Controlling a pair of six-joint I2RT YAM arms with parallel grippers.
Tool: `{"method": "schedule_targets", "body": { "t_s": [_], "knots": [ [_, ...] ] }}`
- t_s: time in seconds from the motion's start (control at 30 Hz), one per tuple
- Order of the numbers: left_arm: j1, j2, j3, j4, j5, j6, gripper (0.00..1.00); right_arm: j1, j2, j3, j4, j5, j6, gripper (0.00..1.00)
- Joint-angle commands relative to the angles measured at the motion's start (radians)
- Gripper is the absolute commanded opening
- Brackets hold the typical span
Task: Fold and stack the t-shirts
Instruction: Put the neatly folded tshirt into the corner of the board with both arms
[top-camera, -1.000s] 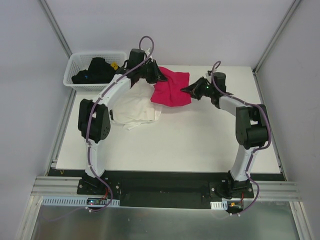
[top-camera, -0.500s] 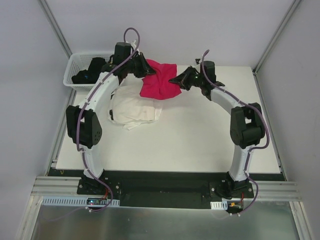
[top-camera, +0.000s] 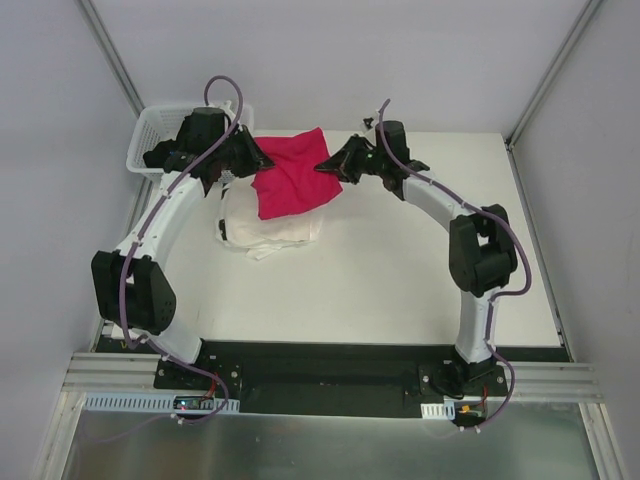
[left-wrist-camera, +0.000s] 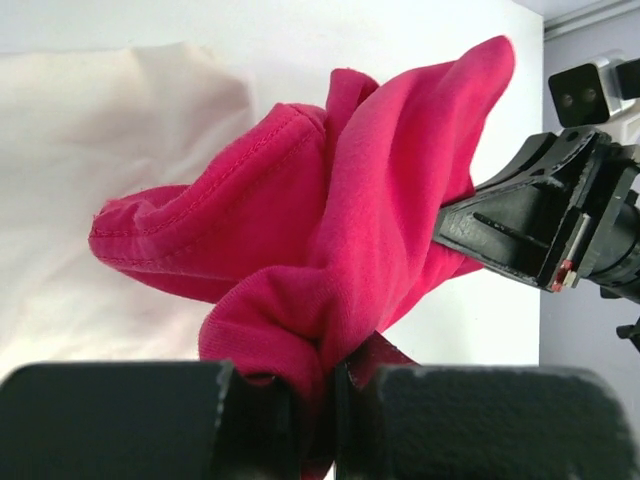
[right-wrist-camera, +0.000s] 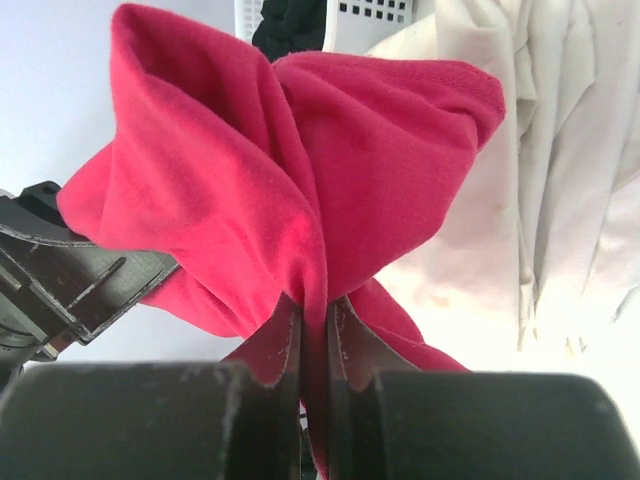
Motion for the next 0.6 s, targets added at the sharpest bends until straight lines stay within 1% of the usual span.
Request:
{"method": "schedule_targets", "body": {
  "t_s": [0.0,0.33,0.57],
  "knots": [
    [0.037,-0.116,-0.063,0.018,-0.038,0.035,0.0,0.027,0.015,0.071,-0.009,0.004,-0.004,0.01],
    [0.098,-0.161,-0.122,0.018,-0.062,0.047,0.0,0.096,0.073,0.17,-0.059,-0.001,-0.009,0.01],
    [0.135,-0.15,-0.163,0.018,-0.091,0.055,0.0,0.133,0.087,0.184,-0.063,-0.004,-0.012,0.01]
  ]
}}
